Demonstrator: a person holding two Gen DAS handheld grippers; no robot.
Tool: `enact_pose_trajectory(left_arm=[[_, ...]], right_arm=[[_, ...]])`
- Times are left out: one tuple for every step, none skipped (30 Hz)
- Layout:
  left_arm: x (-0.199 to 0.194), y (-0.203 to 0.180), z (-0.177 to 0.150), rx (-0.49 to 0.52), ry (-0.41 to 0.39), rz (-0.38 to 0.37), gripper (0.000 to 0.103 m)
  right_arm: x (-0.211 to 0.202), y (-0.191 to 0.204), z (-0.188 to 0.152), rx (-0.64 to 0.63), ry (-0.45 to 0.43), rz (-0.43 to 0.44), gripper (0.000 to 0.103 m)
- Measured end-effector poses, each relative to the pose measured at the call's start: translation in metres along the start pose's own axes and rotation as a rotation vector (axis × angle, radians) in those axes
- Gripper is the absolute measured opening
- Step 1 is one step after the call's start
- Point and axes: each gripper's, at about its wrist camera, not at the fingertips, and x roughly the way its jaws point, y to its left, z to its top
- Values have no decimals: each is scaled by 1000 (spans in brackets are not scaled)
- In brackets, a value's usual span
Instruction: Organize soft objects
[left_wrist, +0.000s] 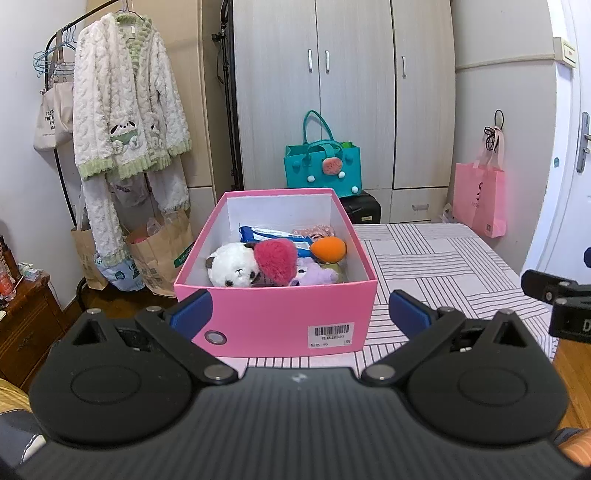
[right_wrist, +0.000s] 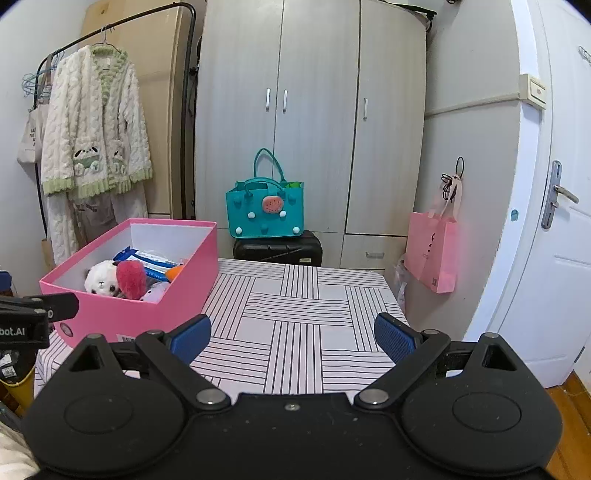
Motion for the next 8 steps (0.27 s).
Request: enact_pose_trajectory(left_arm=[[0, 0, -1, 0, 1, 0, 103], [0, -1, -1, -1, 2, 0, 103], [0, -1, -1, 0, 4, 2, 103], [0, -1, -2, 2, 7, 5, 103], [0, -2, -2, 5, 8, 7, 103], [0, -2, -2, 4, 8, 5, 103], [0, -2, -2, 4, 9, 4, 103], [0, -2, -1, 4, 10, 1, 103]], right_arm=[[0, 0, 0, -1, 0, 0, 97], [0, 0, 0, 0, 1, 0, 97], [0, 0, 0, 0, 2, 0, 97], [0, 0, 0, 1, 1, 0, 97], [-1, 0, 0, 2, 1, -1, 97], [-1, 0, -1, 4, 1, -2, 97], [0, -1, -1, 6, 2, -2, 97], [0, -2, -1, 7, 3, -2, 97]])
